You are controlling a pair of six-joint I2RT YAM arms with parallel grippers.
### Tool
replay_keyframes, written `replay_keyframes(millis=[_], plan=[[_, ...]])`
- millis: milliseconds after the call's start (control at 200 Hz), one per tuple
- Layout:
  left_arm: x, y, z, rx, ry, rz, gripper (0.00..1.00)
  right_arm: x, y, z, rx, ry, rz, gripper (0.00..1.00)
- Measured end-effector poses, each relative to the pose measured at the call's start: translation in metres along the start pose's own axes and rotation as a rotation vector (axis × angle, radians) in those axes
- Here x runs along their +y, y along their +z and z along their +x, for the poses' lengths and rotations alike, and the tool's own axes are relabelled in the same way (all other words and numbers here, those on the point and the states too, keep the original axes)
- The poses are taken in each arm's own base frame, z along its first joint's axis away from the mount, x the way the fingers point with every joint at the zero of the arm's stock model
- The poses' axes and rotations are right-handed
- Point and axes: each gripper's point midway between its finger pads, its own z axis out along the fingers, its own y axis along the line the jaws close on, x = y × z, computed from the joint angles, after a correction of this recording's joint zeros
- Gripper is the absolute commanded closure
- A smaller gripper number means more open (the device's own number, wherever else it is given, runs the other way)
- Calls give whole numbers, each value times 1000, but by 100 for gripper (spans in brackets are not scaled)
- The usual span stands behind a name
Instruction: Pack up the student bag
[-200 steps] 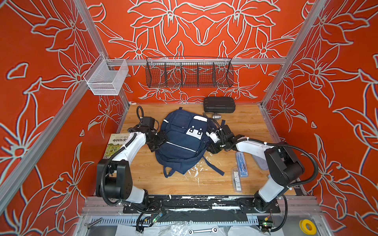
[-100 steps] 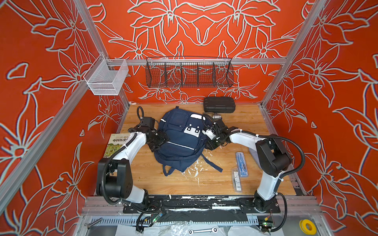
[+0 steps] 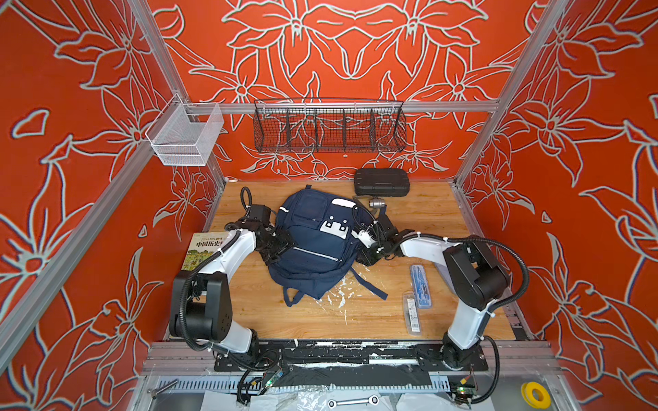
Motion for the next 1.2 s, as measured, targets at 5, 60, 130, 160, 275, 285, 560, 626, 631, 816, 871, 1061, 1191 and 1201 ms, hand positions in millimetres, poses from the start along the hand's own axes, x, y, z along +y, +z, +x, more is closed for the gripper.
replay_keyframes(millis=[5, 60, 130, 160, 275, 285, 560, 626, 631, 816, 871, 1061, 1191, 1201], plan=[[0, 0, 0, 1, 0, 0, 14, 0, 0, 0, -1, 0, 0, 63], [1, 2, 2, 6, 1, -3, 15, 0, 0, 0, -9, -4, 0, 67], [1, 3, 4, 11, 3, -5, 15, 1, 0, 2, -16, -8, -1, 73], [1, 3, 5, 12, 5, -4, 15, 1, 0, 4, -16, -6, -4, 76], [-2, 5, 7, 15, 13, -6, 16, 7, -4, 13, -9, 6, -23, 89], [-2, 5, 7, 15, 14, -6, 16, 7, -4, 14, -7, 9, -24, 90], [-60, -3, 6, -35, 185, -8, 16, 23, -22, 13, -30, 5, -77, 100], [-84, -5, 2, -59, 251, 0, 15, 26, -27, 10, -42, -2, -87, 100], [-86, -5, 2, -59, 255, 1, 15, 26, -27, 10, -42, -2, -87, 100], [-134, 12, 1, -51, 370, 18, 15, 22, -27, 14, -31, 20, -61, 77], [-135, 21, 5, -30, 376, 12, 15, 19, -25, 16, -36, 36, -45, 69], [-133, 35, 10, 16, 367, 5, 15, 11, -15, 26, -54, 82, -17, 59], [-142, 37, 5, 12, 372, 19, 15, 7, -7, 12, -114, 81, -9, 57], [-143, 37, 5, 11, 373, 20, 15, 7, -7, 11, -120, 82, -9, 57]])
